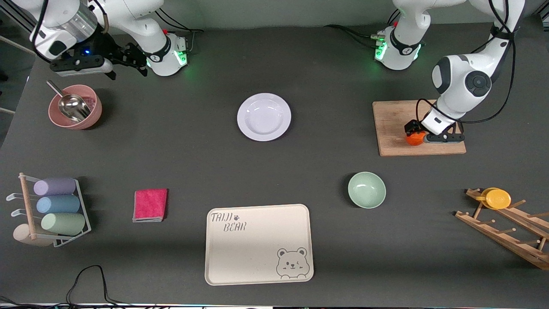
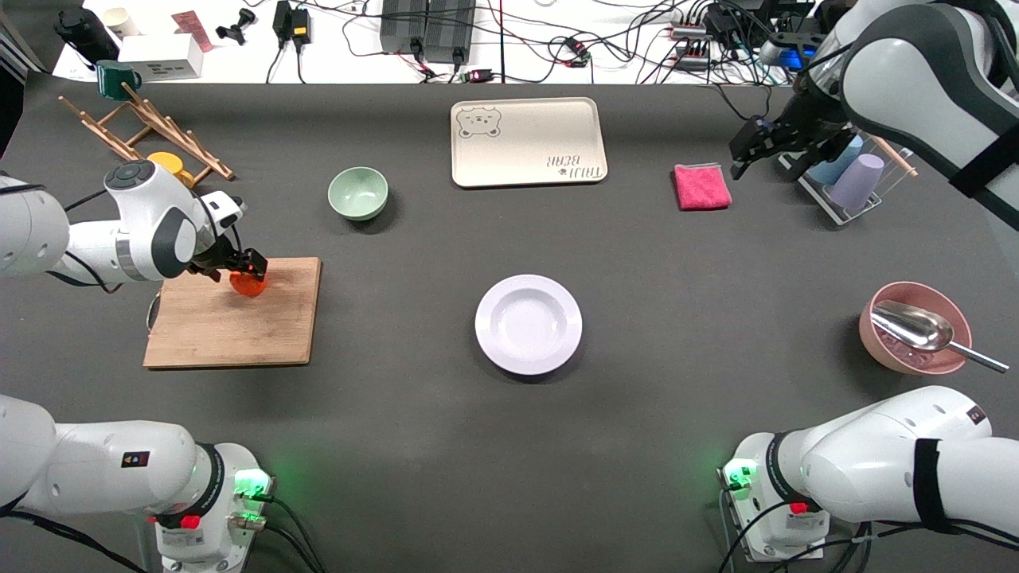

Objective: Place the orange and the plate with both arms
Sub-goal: 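Grasp the orange with the left gripper while the right gripper approaches the plate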

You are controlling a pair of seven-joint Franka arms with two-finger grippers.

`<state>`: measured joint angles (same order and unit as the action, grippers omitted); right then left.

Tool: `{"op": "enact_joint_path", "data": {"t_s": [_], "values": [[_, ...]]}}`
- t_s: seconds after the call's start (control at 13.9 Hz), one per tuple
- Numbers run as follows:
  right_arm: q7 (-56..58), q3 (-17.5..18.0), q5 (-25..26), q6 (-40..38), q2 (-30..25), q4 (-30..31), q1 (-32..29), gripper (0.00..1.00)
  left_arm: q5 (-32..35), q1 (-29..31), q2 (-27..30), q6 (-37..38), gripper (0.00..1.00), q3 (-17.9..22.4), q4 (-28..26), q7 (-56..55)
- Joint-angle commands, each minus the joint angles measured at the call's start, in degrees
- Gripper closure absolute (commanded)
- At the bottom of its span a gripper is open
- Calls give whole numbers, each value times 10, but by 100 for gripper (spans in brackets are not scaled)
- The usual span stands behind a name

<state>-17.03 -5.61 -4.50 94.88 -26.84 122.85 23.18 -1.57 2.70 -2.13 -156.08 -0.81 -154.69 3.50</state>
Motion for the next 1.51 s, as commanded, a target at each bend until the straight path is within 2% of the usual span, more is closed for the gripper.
{"op": "enact_joint_path", "data": {"t_s": [0.0,0.07,0.14,0.22,0.29,0.36,0.5,0.57,0.86,1.08,1.22,1.44], "values": [[-7,-7,-53,34,1,26,8,0,-8,-15,-5,-13,2,2,-6,-24],[-2,-7,-66,46,2,35,9,0,-8,-16,-5,-13,20,1,-5,-31],[20,-7,-80,54,7,41,9,0,-8,-16,-5,-13,50,-4,-5,-32],[46,-8,-96,64,12,47,8,0,-8,-16,-5,-12,74,-5,-4,-32],[66,-15,-110,72,16,54,8,0,-8,-16,-4,-9,89,-6,-3,-31],[88,-23,-129,81,20,63,8,0,-8,-16,-3,-7,97,-6,-2,-31],[140,-37,-190,114,21,100,8,0,-8,-18,4,2,99,-7,5,-31],[164,-48,-224,129,21,122,8,0,-8,-26,12,33,99,-7,19,-36],[275,-57,-336,188,44,193,7,0,-8,-70,64,213,99,-7,113,-104],[393,-91,-435,195,84,228,8,0,-10,-145,82,389,99,-7,241,-223],[491,-113,-501,195,133,242,8,0,-26,-203,80,485,99,-7,328,-310],[626,-121,-612,195,214,257,8,0,-62,-284,78,549,99,-7,414,-435]]}}
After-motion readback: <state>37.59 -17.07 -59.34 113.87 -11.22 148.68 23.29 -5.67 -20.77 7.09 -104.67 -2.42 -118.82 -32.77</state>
